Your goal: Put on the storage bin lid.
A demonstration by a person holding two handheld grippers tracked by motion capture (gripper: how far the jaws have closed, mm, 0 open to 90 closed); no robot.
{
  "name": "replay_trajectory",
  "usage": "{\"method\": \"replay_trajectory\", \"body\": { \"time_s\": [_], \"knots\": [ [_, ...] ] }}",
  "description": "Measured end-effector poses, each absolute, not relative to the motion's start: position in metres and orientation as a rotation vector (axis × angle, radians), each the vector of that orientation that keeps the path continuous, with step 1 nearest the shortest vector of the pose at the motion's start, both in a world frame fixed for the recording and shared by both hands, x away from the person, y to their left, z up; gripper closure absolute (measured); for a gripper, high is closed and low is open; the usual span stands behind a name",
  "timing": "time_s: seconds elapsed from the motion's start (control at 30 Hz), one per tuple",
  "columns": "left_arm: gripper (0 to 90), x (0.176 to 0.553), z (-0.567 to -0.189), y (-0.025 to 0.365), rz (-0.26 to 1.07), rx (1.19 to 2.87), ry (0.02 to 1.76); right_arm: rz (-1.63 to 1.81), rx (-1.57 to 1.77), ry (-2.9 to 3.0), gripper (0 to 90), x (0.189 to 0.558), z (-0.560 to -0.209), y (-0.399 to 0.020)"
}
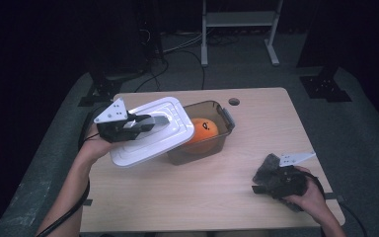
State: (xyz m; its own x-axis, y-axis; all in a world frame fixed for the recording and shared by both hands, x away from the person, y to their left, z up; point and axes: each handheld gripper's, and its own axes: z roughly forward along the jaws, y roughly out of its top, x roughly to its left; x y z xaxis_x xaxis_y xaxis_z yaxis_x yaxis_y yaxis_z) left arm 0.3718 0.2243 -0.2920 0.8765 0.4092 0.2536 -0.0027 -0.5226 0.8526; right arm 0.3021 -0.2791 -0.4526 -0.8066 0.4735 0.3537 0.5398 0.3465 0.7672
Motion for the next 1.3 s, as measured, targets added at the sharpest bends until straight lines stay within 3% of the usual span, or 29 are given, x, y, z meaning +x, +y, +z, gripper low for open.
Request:
{"method": "replay_trajectory", "body": {
  "time_s": [1.3],
  "knots": [
    [66.5,0.422,-0.299,0.155,0.44,2.073,0.199,-1.478,-0.94,-2.519,25.0,0.304,-0.453,-0.279]
  ]
}}
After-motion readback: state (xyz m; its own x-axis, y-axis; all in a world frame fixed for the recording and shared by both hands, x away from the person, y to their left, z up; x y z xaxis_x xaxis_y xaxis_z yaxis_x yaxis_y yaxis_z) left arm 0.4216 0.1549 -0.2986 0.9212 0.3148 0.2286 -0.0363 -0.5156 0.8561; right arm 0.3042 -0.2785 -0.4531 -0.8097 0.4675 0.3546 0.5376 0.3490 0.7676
